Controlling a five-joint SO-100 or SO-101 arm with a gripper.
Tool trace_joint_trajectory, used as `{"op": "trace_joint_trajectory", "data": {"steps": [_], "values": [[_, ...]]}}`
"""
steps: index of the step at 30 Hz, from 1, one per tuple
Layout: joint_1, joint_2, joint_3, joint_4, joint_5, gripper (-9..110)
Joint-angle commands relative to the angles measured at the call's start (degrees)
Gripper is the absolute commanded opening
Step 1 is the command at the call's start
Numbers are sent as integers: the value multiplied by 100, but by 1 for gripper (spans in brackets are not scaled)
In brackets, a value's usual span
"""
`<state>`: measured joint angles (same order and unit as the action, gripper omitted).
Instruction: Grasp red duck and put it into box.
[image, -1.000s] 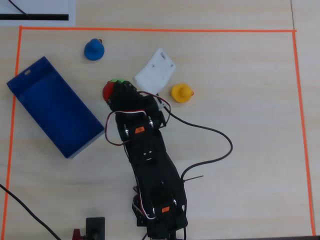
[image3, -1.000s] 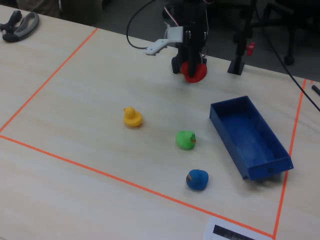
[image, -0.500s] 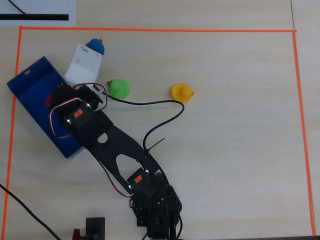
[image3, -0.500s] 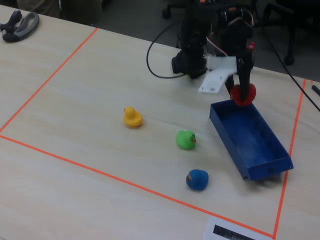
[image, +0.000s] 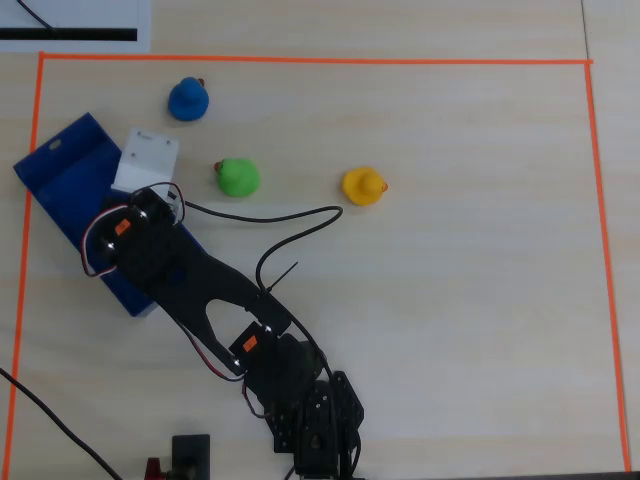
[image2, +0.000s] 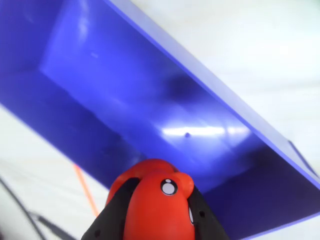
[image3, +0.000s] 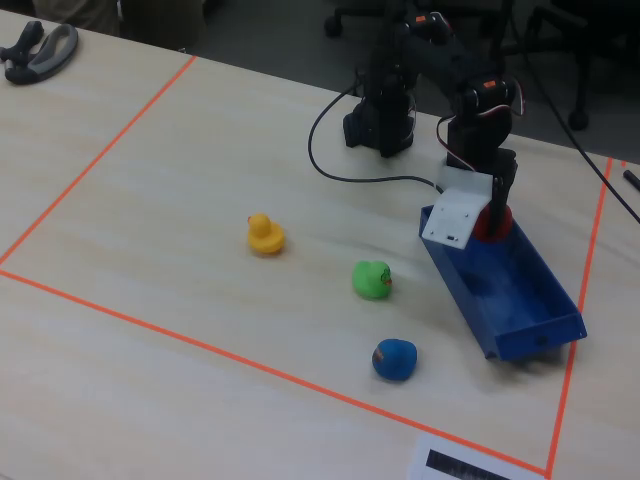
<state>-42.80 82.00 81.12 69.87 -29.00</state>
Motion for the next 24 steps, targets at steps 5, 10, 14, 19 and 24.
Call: {"op": "trace_joint_trajectory", "data": {"steps": [5, 10, 14, 19, 24], "values": [[-53, 158, 44, 149, -396, 27], [185, 439, 26, 272, -580, 28], [606, 853, -211, 580, -765, 22], [1714, 2197, -220, 738, -1380, 0], [3270, 4043, 1081, 26, -2505, 0]]}}
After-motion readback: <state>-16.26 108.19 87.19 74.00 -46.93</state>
